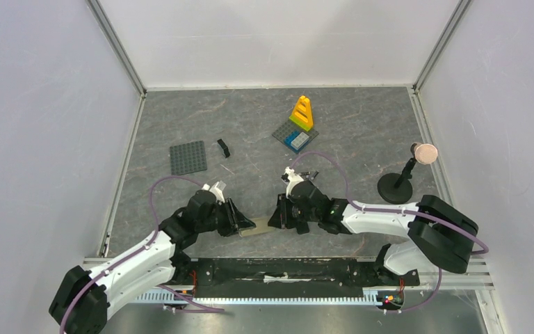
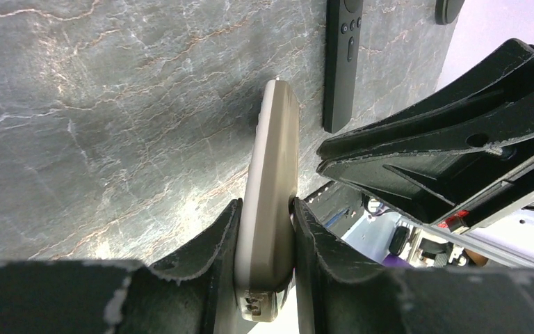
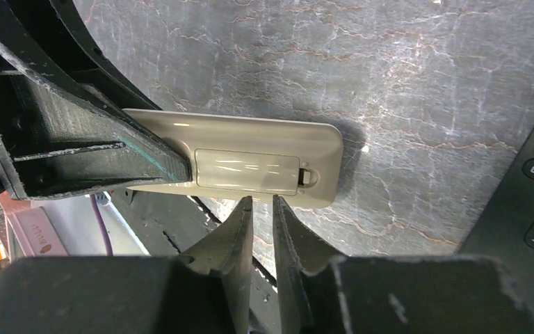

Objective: Load the batteries into the remote control

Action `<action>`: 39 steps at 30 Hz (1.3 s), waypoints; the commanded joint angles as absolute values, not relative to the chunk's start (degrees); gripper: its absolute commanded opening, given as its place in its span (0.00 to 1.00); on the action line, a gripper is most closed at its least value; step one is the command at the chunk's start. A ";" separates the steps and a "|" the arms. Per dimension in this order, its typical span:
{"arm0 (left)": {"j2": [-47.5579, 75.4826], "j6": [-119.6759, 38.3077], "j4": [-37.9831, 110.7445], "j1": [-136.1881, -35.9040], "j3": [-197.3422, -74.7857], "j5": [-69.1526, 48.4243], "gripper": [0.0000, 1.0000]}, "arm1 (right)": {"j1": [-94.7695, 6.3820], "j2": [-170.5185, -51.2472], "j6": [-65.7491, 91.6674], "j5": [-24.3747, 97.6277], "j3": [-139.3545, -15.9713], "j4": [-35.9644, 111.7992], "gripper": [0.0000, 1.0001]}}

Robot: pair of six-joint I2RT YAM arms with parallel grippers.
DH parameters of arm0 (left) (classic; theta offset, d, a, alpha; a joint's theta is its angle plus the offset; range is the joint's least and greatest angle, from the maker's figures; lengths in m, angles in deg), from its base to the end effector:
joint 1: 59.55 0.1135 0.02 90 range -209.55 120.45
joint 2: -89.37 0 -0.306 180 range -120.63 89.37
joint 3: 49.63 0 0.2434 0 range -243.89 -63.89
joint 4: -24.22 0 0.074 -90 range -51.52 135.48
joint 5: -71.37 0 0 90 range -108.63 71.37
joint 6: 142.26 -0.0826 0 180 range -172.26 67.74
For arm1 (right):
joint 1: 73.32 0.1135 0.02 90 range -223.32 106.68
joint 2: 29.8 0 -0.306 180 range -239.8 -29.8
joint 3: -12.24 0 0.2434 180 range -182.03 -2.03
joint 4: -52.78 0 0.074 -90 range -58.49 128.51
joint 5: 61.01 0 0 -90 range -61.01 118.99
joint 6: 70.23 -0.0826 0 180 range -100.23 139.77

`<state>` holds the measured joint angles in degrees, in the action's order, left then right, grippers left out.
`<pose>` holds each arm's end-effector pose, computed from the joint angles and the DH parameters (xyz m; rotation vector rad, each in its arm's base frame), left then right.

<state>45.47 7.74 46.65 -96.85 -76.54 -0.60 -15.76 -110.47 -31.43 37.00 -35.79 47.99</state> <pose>0.1039 -0.1113 0.1577 -0.3124 2.5217 -1.1643 0.1507 0.2586 0.1895 -0.2243 2.4831 1.1020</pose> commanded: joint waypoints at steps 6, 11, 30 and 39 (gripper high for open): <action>43.03 5.75 53.76 -96.31 -75.24 -2.71 0.02 | -17.11 -113.09 -32.37 38.34 -36.54 52.21 0.25; 43.97 5.13 52.93 -96.20 -73.95 -3.00 0.02 | -17.69 -114.28 -31.01 38.09 -37.42 52.18 0.31; 45.38 3.99 50.56 -96.11 -71.63 -3.19 0.02 | -17.69 -116.97 -29.25 41.58 -38.51 54.97 0.24; 45.41 4.07 50.53 -96.11 -71.54 -3.49 0.02 | -17.68 -117.36 -29.84 40.98 -37.50 54.08 0.25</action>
